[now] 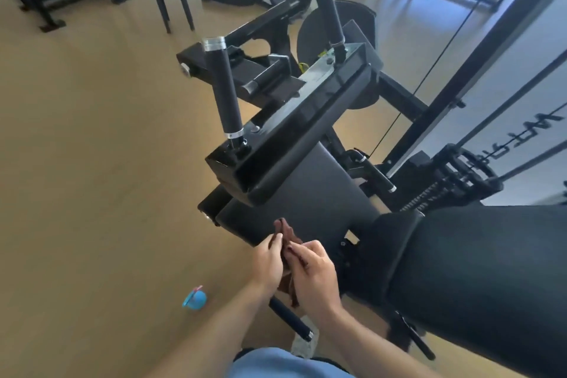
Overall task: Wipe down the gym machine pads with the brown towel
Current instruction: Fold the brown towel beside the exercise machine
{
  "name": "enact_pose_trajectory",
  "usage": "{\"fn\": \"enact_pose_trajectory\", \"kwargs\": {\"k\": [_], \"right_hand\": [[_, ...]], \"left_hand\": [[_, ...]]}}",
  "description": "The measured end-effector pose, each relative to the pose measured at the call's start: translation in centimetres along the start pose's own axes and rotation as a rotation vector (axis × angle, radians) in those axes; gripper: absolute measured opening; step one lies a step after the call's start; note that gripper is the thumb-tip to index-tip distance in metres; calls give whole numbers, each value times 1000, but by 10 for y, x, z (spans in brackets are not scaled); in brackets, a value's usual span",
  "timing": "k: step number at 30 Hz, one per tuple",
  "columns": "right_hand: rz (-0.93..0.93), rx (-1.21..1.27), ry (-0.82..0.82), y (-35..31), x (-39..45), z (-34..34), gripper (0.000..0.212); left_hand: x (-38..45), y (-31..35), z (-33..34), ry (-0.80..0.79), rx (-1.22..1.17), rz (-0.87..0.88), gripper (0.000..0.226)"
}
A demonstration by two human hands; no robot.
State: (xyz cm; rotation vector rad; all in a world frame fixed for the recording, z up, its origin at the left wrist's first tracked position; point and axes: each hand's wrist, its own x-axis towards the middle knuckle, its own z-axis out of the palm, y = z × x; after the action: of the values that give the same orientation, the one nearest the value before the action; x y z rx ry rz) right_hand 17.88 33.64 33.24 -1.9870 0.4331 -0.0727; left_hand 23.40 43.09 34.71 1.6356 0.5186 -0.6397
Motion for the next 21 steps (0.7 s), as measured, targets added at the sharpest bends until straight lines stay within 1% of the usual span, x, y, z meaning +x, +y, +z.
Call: {"fn": "enact_pose_trajectory", "kwargs": {"k": [2,3,5,6,7,8,9,10,11,12,13,14,15,16,17,18,19,21], "right_hand": [[-63,-83,29,-1,-2,-4,18],[-86,-101,11,0,-2,-5,21],[-95,-110,-108,1,-1,-7,26],[-57,-53,-177,-1,-1,-9,30],[24,66,-207,-3,-2,-11,35],[141,222,-173,-4,-4,-13,41],[265,348,-69,-3,-5,-16,43],[397,424,65,4,-5,-17,42],[539,456,183,14,-3,-19,37],[697,475,248,27,-1,-21,29],[857,524,251,41,1,-21,20],[996,592,208,52,1,-21,20],[1100,664,128,61,0,-22,38],[1167,740,49,71,-1,-22,62],[1203,833,-26,79,-2,-23,82],[1213,958,-105,82,-3,-24,97],[1202,1103,-176,85,-4,-24,106],[1137,1363,-272,82,-5,-25,111]], "left_hand": [[1,2,1,-25,16,16,30],[2,2,0,-50,15,17,33],[-1,6,-1,-108,21,30,36],[0,6,-3,-110,30,42,40],[5,3,-5,-96,52,54,44],[8,4,-8,-75,70,49,44],[11,5,-10,-63,63,42,39],[11,9,-11,-54,35,31,29],[9,14,-11,-58,-1,21,20],[5,21,-9,-70,-40,13,17],[3,26,-6,-95,-78,0,17],[0,30,-3,-139,-122,-22,18],[-2,33,-1,-184,-167,-47,20],[-4,36,2,-220,-205,-71,21],[-6,38,4,-250,-240,-91,22],[-9,41,6,-276,-274,-109,23],[-11,44,7,-297,-315,-123,26],[-15,47,7,-345,-414,-158,30]]}}
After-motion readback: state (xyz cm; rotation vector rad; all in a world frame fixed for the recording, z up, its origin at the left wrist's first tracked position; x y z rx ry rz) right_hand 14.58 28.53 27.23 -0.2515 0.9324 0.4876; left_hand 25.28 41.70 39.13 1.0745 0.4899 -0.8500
